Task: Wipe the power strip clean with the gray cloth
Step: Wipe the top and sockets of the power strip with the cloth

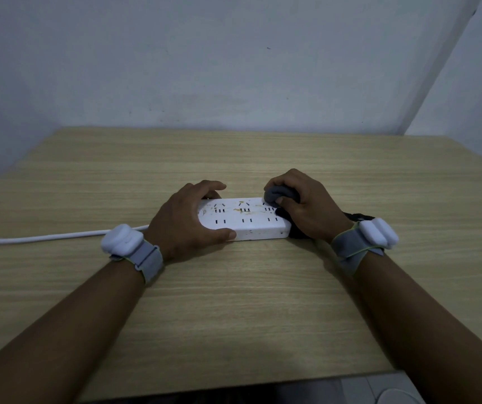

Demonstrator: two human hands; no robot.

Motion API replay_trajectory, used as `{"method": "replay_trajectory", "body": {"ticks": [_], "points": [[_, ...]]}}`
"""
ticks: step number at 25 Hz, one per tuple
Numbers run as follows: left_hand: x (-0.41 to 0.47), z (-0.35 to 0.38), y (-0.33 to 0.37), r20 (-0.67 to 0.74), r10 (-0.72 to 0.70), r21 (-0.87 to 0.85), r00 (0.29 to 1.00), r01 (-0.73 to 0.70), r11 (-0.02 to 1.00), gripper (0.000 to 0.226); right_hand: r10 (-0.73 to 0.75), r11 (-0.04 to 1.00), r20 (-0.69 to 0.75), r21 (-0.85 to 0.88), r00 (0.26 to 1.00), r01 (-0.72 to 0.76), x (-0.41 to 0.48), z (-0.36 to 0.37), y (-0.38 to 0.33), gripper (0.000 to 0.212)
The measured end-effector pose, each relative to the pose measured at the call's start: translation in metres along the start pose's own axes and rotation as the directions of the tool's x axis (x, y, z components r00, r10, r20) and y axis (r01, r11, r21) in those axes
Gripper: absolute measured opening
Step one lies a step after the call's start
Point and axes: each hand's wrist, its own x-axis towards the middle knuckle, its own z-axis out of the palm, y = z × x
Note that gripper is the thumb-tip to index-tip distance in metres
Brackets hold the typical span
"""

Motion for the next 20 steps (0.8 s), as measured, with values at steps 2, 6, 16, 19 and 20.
{"method": "replay_trajectory", "body": {"ticks": [2, 6, 16, 19, 20], "points": [[0.002, -0.001, 0.000, 0.009, 0.002, -0.011, 1.000, -0.002, 1.000, 0.087, 0.023, 1.000, 0.003, -0.018, 1.000, -0.023, 0.007, 0.000, 0.000, 0.026], [0.003, 0.000, 0.000, 0.009, -0.007, -0.015, 1.000, 0.007, 1.000, 0.088, 0.018, 0.998, 0.038, -0.069, 0.999, -0.016, 0.017, 0.004, -0.004, 0.022], [0.002, 0.000, -0.001, 0.002, -0.017, 0.003, 1.000, 0.017, 1.000, 0.087, 0.001, 0.998, 0.026, -0.064, 1.000, 0.001, 0.009, 0.001, -0.010, 0.027], [0.002, 0.000, -0.001, 0.004, -0.020, 0.007, 1.000, 0.020, 1.000, 0.088, -0.061, 0.993, 0.040, -0.102, 0.997, 0.064, 0.007, -0.002, -0.009, 0.028], [0.002, 0.000, -0.002, 0.004, -0.018, 0.010, 1.000, 0.018, 1.000, 0.088, -0.041, 0.993, 0.019, -0.107, 0.999, 0.043, 0.007, -0.003, -0.009, 0.029]]}}
